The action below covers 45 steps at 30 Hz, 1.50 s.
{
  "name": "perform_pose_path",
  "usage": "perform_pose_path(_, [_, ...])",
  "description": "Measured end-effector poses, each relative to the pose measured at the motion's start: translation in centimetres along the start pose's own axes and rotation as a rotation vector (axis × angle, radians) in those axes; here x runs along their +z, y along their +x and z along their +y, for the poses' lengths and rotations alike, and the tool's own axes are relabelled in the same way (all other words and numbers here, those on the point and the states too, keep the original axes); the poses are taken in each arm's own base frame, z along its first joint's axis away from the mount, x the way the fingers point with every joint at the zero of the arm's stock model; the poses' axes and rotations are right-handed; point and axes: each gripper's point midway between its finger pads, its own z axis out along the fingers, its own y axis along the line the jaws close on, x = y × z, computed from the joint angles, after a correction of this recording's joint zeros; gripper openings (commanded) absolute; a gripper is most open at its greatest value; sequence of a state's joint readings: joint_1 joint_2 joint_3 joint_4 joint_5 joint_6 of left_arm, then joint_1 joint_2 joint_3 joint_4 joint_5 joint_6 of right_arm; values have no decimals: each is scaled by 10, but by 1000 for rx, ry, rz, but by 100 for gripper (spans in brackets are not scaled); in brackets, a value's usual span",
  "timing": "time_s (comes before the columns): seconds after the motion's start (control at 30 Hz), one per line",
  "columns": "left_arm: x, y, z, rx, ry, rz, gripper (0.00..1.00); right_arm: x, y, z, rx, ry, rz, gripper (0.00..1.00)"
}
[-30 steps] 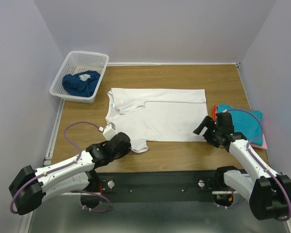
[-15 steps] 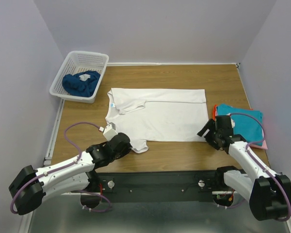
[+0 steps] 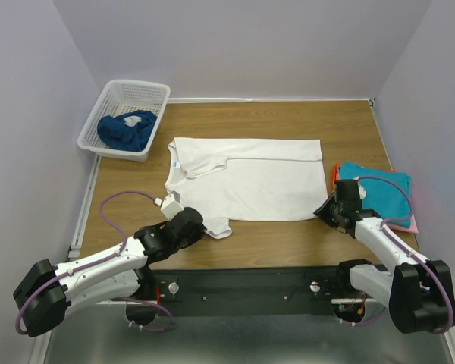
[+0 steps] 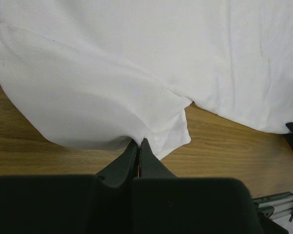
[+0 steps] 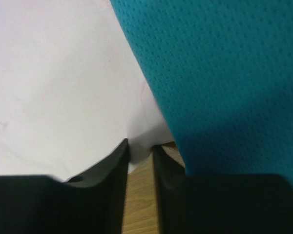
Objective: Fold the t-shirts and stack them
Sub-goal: Fold the tshirt
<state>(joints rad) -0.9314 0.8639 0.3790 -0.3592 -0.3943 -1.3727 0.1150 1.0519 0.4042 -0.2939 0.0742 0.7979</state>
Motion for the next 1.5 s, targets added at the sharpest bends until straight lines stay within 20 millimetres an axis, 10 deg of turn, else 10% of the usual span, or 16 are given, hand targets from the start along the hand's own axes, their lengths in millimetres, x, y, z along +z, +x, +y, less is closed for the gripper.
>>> perform_pose_path(0.47, [0,-13,-6,17,10,-54,0,-1,-2,1,-30,-6,-4,4])
perform_pose_path(1.5, [32,-179,-82,275,6,-426,0,19,-94,94,-140,-64,-60,4])
